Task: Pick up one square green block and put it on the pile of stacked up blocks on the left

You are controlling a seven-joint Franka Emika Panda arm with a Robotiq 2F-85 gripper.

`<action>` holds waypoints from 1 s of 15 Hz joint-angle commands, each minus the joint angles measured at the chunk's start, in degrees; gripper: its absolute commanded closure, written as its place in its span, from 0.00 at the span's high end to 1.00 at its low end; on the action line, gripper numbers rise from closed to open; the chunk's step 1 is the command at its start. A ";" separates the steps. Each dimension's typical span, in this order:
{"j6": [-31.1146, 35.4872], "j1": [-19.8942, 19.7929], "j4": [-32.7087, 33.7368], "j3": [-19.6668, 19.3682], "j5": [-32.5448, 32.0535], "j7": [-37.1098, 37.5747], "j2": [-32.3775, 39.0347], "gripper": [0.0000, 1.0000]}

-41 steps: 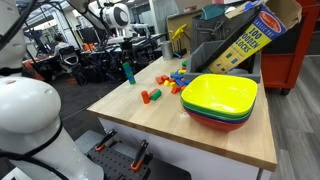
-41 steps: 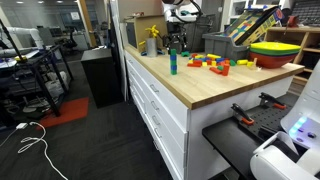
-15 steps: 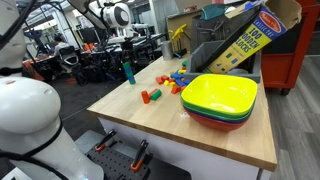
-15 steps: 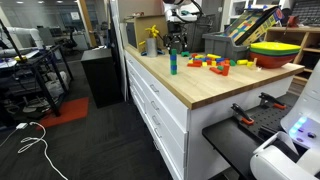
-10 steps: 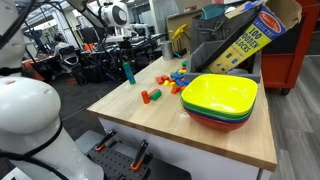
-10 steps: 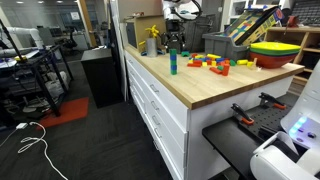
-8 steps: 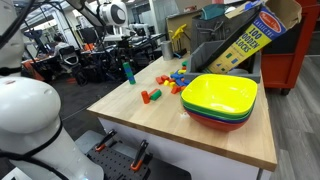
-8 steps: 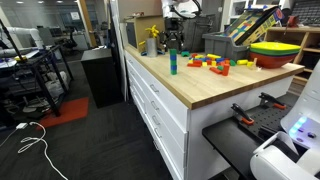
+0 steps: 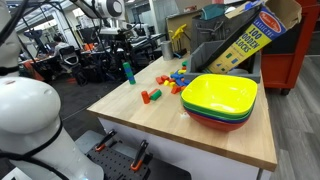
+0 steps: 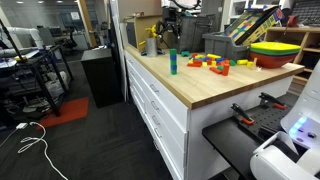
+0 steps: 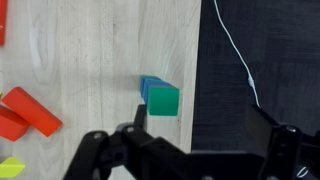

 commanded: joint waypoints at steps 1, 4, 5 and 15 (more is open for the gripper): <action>1.60 -0.98 -0.34 -0.70 1.16 1.80 -2.27 1.00; 4.23 -1.92 -1.43 -1.84 1.00 3.94 -3.47 1.00; 4.99 -2.31 -2.04 -2.33 0.98 4.71 -3.88 1.00; 7.97 -4.04 -9.86 -4.61 0.70 10.59 -7.15 1.00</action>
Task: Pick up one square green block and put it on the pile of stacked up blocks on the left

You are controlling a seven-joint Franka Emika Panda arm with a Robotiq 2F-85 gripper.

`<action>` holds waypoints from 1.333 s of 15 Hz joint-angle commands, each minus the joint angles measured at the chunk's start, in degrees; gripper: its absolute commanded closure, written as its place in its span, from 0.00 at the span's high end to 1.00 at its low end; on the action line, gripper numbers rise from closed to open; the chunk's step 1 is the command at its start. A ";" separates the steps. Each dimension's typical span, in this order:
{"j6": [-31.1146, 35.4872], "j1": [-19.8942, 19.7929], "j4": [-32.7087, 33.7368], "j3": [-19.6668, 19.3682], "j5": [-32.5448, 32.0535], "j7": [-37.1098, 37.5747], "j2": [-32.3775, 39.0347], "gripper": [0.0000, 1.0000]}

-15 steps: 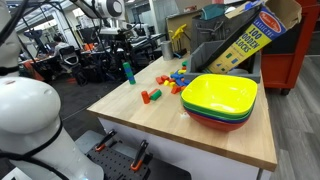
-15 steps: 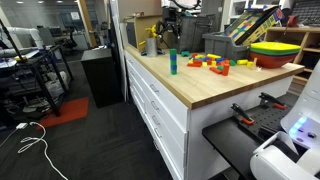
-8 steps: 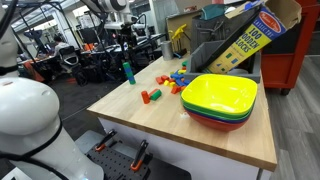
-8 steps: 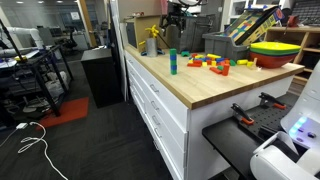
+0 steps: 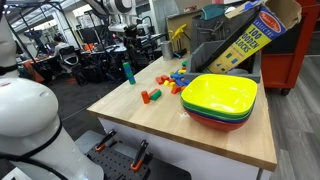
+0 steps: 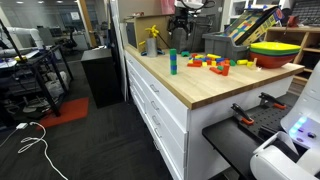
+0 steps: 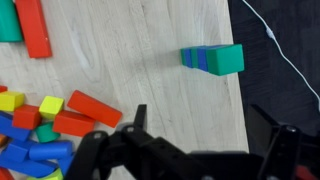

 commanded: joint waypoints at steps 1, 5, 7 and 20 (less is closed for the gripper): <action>3.05 -0.56 -6.22 -0.59 0.67 2.47 -4.33 1.00; 5.17 -1.50 -11.70 -1.31 0.13 2.36 -7.66 1.00; 5.19 -2.10 -14.35 -1.55 -0.39 1.13 -9.54 1.00; 0.61 -6.46 -22.93 -3.75 -5.63 -14.10 -19.14 1.00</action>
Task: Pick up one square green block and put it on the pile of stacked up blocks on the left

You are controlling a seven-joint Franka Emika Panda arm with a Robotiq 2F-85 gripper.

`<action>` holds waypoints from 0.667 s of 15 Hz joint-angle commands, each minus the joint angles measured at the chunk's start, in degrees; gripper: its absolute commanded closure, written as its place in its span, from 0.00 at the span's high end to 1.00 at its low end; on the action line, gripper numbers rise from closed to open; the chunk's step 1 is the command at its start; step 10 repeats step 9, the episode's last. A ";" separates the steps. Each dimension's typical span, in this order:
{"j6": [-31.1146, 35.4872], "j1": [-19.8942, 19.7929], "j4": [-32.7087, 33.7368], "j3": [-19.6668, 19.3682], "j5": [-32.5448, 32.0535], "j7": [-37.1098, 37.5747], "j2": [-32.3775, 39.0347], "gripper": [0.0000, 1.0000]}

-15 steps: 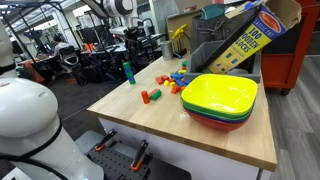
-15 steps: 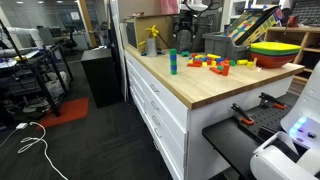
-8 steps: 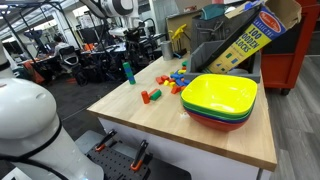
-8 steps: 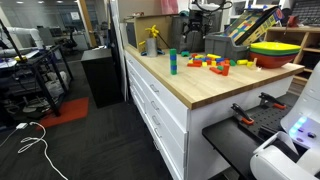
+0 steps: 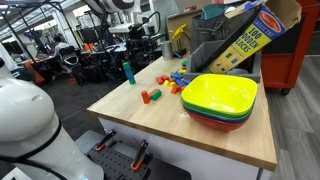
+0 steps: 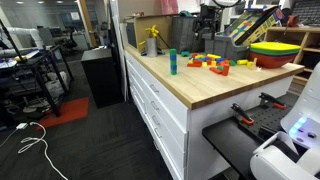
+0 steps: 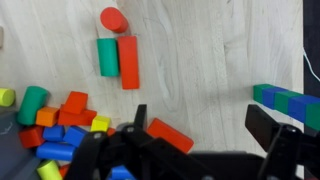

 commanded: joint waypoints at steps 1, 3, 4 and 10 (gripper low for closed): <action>-1.83 -0.95 -2.52 -0.58 -2.89 -3.41 -3.35 1.00; -1.85 -1.34 -3.01 -0.72 -4.05 -3.01 -3.83 1.00; -2.49 -1.43 -3.05 -0.70 -3.57 -1.98 -3.92 1.00; -1.46 -1.36 -1.94 -0.39 -3.26 -1.91 -2.10 1.00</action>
